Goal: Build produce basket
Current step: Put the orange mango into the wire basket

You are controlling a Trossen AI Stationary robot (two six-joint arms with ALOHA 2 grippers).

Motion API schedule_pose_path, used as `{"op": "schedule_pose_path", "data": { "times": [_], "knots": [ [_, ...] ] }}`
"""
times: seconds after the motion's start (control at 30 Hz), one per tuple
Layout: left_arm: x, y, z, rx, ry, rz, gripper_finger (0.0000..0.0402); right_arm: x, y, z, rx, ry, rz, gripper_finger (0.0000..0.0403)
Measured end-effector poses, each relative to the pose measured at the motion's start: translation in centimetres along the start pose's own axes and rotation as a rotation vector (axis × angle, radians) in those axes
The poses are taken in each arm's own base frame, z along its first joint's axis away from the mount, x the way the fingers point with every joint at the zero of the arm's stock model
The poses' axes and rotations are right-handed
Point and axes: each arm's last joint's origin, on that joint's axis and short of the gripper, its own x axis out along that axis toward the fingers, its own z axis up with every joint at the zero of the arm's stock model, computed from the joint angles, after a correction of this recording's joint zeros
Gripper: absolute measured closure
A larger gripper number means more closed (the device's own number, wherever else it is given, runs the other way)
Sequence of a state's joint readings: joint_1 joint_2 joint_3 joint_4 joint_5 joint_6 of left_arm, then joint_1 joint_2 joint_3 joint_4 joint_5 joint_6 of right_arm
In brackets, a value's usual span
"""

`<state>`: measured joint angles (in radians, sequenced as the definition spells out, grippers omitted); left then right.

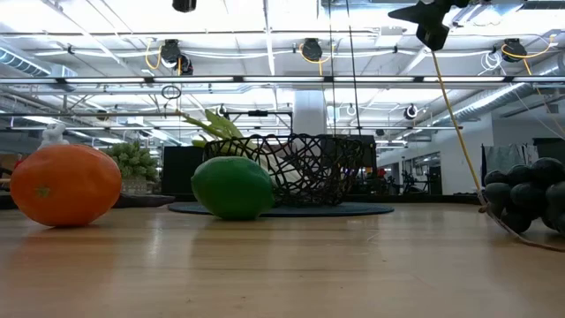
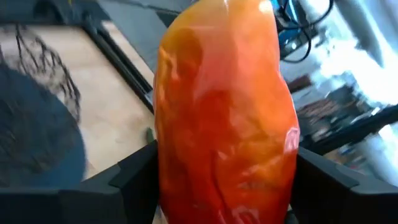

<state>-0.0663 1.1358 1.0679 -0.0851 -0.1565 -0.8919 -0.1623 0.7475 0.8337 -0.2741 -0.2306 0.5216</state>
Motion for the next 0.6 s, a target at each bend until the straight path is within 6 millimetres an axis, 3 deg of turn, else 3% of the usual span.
{"op": "schedule_pose_path", "data": {
  "times": [0.3, 0.43, 0.6],
  "knots": [
    [0.1, 0.3, 0.8, 0.61, -0.042, 0.01, 0.0125, 0.0, 0.0, 0.0, 0.111, 0.001, 0.002, 0.0188],
    [0.4, 0.8, 1.2, 0.893, -0.07, 0.092, 0.0119, 0.1, -0.1, 0.0, 0.159, -0.012, -0.025, 0.0188],
    [0.4, 1.6, 2.2, 1.051, -0.107, 0.214, 0.0125, 0.1, -0.3, 0.3, 0.208, -0.096, -0.107, 0.0188]
  ]
}}
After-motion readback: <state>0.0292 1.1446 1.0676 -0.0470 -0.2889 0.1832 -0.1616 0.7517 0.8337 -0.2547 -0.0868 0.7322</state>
